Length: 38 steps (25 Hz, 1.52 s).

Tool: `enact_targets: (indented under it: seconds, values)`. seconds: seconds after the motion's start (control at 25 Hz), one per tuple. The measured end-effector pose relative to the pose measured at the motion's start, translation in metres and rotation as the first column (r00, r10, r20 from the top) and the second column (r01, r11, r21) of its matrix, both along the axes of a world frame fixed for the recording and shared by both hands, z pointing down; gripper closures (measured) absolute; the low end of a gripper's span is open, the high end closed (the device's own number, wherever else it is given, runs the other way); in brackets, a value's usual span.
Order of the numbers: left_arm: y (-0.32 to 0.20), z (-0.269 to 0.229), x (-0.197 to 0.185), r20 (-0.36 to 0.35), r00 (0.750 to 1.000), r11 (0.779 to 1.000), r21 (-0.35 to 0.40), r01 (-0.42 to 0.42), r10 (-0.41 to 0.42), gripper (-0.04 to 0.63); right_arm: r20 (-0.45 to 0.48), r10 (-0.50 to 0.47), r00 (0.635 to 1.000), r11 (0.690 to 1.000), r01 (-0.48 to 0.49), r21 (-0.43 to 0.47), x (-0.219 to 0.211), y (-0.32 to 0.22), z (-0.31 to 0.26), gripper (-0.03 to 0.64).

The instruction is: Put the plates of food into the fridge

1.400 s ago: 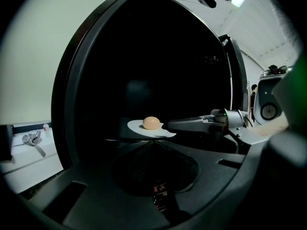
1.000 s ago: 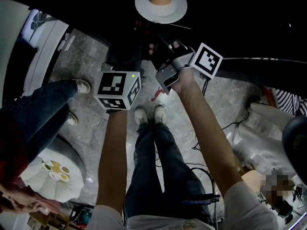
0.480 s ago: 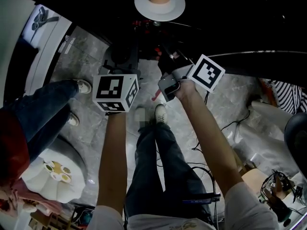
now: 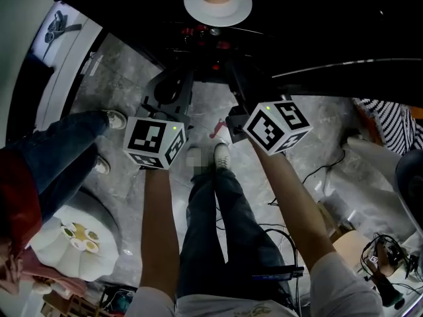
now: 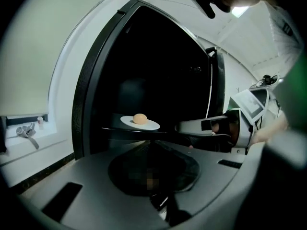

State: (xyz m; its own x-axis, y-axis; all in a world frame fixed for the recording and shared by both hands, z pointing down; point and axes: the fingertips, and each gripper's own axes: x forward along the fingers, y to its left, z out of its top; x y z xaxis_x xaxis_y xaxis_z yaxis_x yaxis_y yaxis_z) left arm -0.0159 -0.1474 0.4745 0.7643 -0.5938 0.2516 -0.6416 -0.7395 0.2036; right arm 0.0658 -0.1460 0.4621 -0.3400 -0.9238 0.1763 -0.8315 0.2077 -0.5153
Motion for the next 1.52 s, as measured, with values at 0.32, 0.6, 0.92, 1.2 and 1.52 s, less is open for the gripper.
enact_targets:
  seconds: [0.32, 0.6, 0.92, 1.2, 1.52]
  values:
    - [0.024, -0.016, 0.005, 0.035, 0.999, 0.992, 0.119, -0.043, 0.039, 0.588, -0.112, -0.010, 0.994, 0.998, 0.017, 0.057, -0.009, 0.021, -0.012, 0.606]
    - [0.031, -0.019, -0.006, 0.006, 1.000, 0.994, 0.113, -0.008, 0.007, 0.588, -0.192, -0.015, 0.981, 0.997, 0.030, 0.073, -0.016, 0.040, -0.014, 0.606]
    - [0.037, -0.022, -0.039, -0.003, 0.988, 0.977, 0.146, 0.154, -0.155, 0.589, -0.249, 0.016, 0.968, 0.999, -0.005, 0.043, -0.012, 0.058, -0.005, 0.606]
    - [0.048, -0.023, -0.048, 0.006, 0.983, 0.974, 0.139, 0.179, -0.182, 0.588, -0.278, 0.051, 0.959, 0.998, -0.036, 0.060, -0.010, 0.069, -0.007, 0.606]
    - [0.059, -0.031, -0.059, 0.012, 0.976, 0.964, 0.159, 0.212, -0.216, 0.588, -0.304, 0.075, 0.950, 0.996, -0.056, 0.070, 0.004, 0.095, -0.009, 0.606]
